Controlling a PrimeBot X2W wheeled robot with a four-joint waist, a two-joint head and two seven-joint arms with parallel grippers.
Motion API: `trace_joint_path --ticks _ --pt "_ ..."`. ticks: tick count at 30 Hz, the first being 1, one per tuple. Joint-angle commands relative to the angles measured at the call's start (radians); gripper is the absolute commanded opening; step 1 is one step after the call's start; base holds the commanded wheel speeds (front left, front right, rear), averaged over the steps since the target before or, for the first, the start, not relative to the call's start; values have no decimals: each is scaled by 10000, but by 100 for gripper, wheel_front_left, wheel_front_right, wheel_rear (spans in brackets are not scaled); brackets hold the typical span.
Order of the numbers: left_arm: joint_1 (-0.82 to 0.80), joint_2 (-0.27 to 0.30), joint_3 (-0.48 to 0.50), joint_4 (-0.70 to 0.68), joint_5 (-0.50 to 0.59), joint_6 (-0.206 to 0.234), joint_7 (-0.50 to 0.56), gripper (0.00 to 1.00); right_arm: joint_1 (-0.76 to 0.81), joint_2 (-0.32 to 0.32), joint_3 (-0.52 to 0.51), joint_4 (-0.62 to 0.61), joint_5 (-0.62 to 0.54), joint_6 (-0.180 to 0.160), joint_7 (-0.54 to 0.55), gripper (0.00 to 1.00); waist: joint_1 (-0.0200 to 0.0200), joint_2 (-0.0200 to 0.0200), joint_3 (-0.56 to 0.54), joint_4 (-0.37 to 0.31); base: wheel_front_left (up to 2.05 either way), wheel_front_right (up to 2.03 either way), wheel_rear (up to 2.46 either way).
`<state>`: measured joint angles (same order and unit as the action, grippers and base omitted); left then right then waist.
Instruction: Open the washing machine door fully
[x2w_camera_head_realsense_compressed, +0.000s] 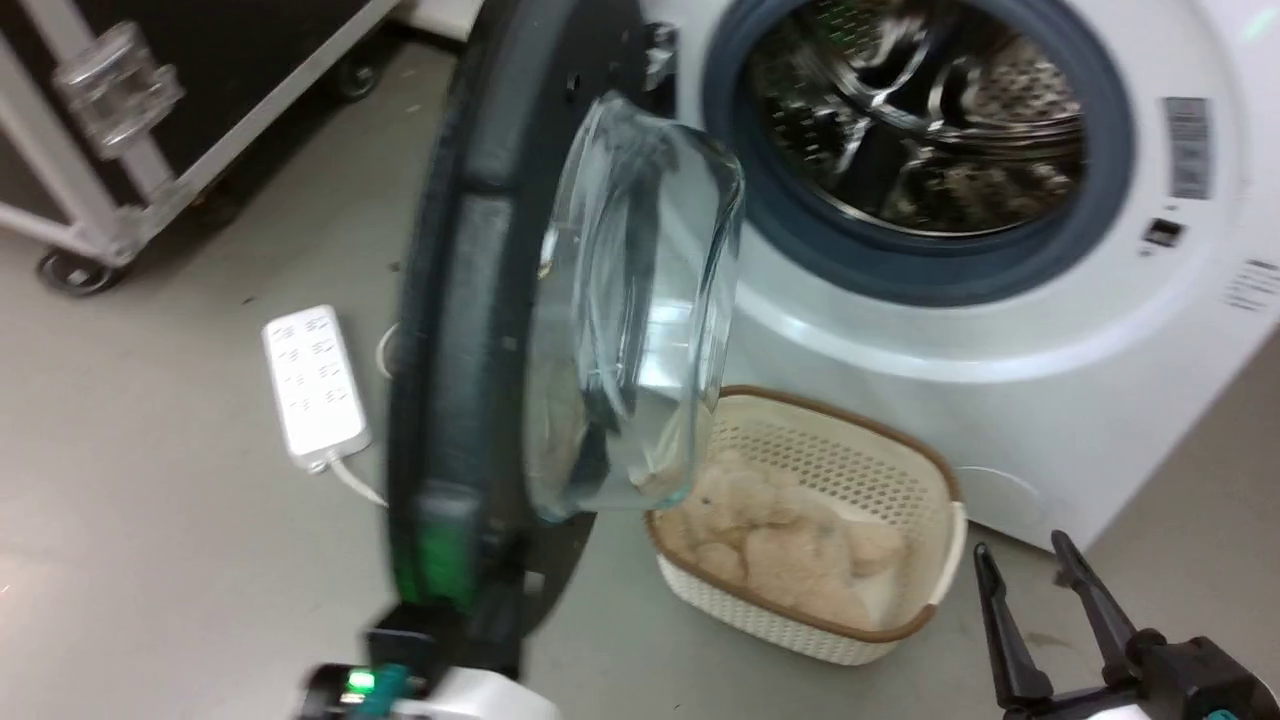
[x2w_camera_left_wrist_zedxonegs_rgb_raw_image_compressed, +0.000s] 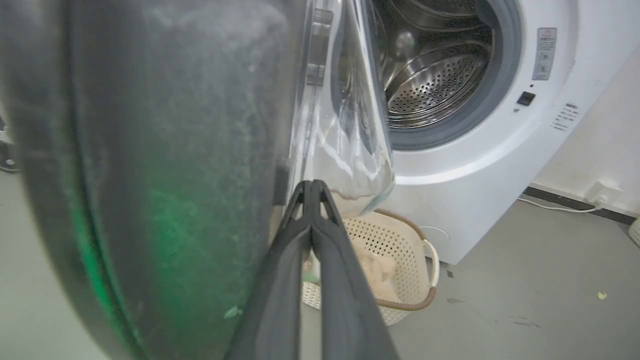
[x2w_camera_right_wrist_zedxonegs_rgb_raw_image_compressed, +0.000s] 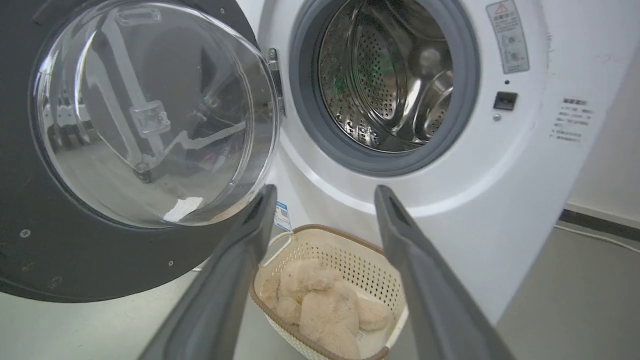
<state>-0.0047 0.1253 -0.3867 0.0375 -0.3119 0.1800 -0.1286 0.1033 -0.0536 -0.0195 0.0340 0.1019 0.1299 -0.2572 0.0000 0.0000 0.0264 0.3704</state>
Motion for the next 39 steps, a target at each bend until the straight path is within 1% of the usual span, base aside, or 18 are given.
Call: trace_joint_path --ticks 1,6,7,9,10,11,12,13,14,15,18,19,21,22,27,30,35,39 --pt "-62 310 458 -69 -154 126 -54 0 -40 34 64 8 -131 8 -39 100 0 0 367 369 0 0 0" --pt "-418 936 1471 -28 -544 211 -94 0 -271 34 122 -130 -398 8 103 100 0 0 900 418 0 0 0" --pt "-418 936 1471 -28 -544 211 -94 0 -271 34 122 -130 -398 8 103 100 0 0 900 418 0 0 0" --pt "-640 1355 2126 43 -840 237 -55 0 -408 33 117 -280 -569 8 249 100 0 0 1271 317 0 0 0" --pt "-640 1355 2126 43 -840 237 -55 0 -408 33 117 -280 -569 8 249 100 0 0 1271 317 0 0 0" --pt "-823 1634 2612 144 -1086 246 -49 0 -491 -1 102 -404 -650 8 356 100 0 0 1520 224 0 0 0" --pt "-1157 2020 3314 456 -1516 170 -91 0 -606 -127 107 -599 -707 8 490 100 0 0 1932 52 0 0 0" --pt "-1157 2020 3314 456 -1516 170 -91 0 -606 -127 107 -599 -707 8 490 100 0 0 1932 52 0 0 0" --pt "-1443 2282 3700 770 -1785 39 -130 0 -683 -203 103 -726 -723 8 566 100 0 0 2185 -67 0 0 0" --pt "-1443 2282 3700 770 -1785 39 -130 0 -683 -203 103 -726 -723 8 566 100 0 0 2185 -67 0 0 0" --pt "-1959 2666 4223 1375 -2184 -171 -149 0 -775 -331 83 -911 -737 8 682 100 0 0 2553 -232 0 0 0" --pt "-2330 2952 4530 1851 -2373 -283 -175 0 -828 -414 69 -1030 -742 8 751 100 0 0 2775 -340 0 0 0" --pt "-2533 3049 4692 2104 -2497 -331 -216 0 -850 -449 49 -1086 -745 8 779 100 0 0 2862 -380 0 0 0" --pt "-2870 3308 4966 2653 -2658 -417 -281 0 -892 -494 28 -1181 -739 8 848 100 0 0 3049 -504 0 0 0" --pt "-3479 3638 5410 3604 -2971 -588 -525 0 -931 -563 -38 -1289 -717 8 904 100 0 0 3248 -653 0 0 0" --pt "-3895 3861 5714 4426 -3152 -814 -851 0 -949 -581 -30 -1300 -720 8 904 100 0 0 3284 -772 0 0 0" --pt "-3947 3763 5580 4819 -2931 -1016 -1135 0 -937 -533 -72 -1187 -712 8 842 100 0 0 3123 -823 0 0 0" --pt "-3780 3443 5389 4683 -2522 -1179 -1293 0 -921 -455 -99 -992 -724 8 717 100 0 0 2726 -857 0 0 0"
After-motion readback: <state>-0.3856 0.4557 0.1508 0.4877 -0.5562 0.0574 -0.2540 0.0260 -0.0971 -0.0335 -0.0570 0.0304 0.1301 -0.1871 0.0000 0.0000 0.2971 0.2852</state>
